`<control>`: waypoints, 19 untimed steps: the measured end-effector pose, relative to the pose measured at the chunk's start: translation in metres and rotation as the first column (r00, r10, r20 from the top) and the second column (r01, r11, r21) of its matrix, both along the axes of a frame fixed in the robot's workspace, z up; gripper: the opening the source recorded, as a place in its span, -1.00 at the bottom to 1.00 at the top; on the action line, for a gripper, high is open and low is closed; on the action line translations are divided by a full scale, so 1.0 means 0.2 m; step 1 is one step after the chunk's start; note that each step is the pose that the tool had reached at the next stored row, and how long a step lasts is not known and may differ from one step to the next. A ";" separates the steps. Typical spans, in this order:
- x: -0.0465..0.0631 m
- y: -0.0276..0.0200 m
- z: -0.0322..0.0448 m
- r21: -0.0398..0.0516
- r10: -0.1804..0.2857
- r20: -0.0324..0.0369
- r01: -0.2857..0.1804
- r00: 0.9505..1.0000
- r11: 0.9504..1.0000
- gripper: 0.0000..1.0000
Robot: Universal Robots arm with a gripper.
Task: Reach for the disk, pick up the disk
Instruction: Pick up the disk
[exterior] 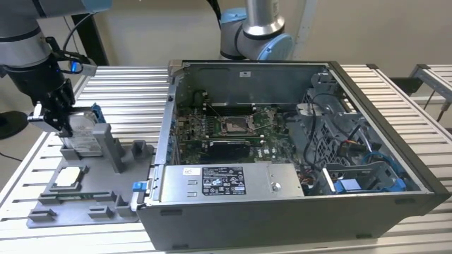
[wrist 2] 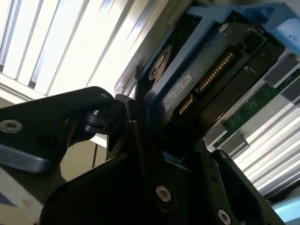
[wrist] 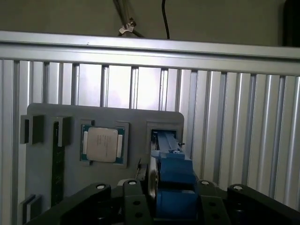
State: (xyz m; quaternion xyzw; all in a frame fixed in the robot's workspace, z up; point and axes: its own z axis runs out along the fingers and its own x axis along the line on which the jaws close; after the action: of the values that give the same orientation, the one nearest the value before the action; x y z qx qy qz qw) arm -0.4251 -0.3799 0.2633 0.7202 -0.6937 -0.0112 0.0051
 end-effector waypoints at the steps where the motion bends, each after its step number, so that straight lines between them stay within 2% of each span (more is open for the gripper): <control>1: 0.00 0.000 0.000 0.000 0.000 0.000 0.000 1.000 1.000 -1.00; 19: 0.00 0.000 0.000 0.000 0.000 0.000 0.000 1.000 1.000 -1.00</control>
State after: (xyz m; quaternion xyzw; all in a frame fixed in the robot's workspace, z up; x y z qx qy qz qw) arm -0.4251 -0.3799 0.2633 0.7201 -0.6938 -0.0112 0.0051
